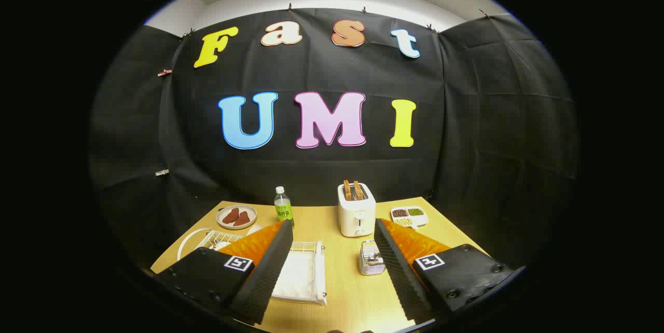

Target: Take the plate from the dish rack, then take the spoon from the basket and place it into the plate.

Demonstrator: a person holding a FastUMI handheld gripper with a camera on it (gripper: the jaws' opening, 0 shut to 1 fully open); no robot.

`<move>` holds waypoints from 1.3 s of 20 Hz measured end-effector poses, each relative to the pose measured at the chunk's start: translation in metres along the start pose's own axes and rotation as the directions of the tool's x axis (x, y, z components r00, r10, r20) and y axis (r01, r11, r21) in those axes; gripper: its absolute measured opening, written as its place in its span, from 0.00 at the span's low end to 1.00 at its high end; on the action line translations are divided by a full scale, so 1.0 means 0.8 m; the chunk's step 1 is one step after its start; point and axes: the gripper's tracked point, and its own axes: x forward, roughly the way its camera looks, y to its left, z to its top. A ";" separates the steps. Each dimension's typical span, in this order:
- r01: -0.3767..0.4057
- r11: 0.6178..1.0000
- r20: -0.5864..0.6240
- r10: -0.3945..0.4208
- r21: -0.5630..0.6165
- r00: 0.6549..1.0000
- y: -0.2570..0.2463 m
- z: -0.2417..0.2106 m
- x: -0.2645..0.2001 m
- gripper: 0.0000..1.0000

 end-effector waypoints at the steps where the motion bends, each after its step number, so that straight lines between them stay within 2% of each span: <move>1: 0.006 1.000 -0.004 -0.006 0.001 1.000 -0.002 -0.001 0.001 0.97; 12: 0.076 0.996 -0.015 -0.075 0.045 0.997 -0.014 -0.019 0.019 0.97; 26: 0.062 0.997 -0.032 -0.060 0.043 0.998 0.012 -0.019 0.035 0.99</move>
